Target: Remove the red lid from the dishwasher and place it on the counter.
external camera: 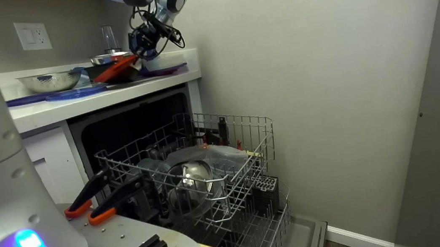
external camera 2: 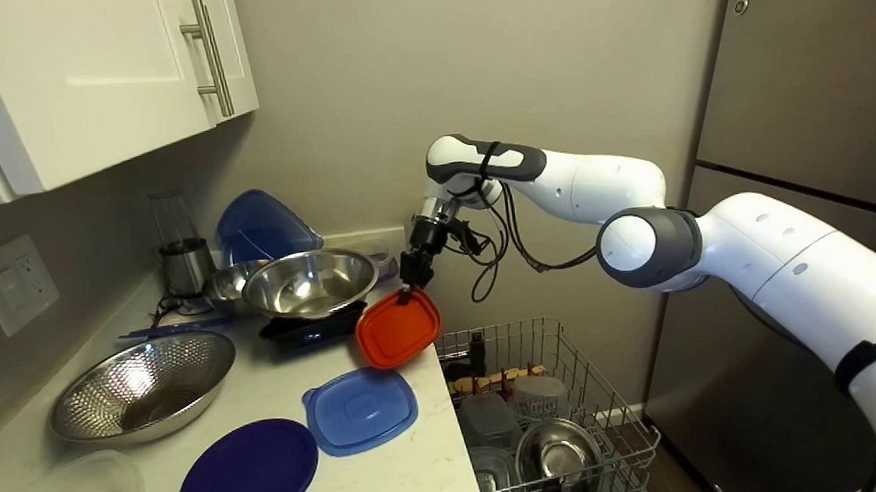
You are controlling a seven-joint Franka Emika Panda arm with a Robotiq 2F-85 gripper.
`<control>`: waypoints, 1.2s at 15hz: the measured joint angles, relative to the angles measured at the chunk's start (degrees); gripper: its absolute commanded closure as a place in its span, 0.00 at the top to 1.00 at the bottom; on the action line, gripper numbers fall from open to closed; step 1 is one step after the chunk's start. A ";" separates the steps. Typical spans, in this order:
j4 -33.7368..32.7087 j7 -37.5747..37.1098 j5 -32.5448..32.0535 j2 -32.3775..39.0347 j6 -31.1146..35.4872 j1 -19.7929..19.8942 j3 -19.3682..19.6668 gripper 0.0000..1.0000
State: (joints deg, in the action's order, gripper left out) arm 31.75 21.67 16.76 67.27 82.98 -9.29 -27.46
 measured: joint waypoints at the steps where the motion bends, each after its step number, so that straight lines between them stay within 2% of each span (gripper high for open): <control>1: 0.01 -1.86 0.04 0.05 -0.01 -0.23 -0.03 0.03; 7: 0.11 -7.94 0.23 1.30 -0.32 -0.65 -0.07 0.03; 18: 0.50 -8.36 0.23 3.15 -7.72 -3.46 -0.98 0.03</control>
State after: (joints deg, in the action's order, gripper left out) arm 32.25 13.32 16.99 70.42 75.26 -12.75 -28.43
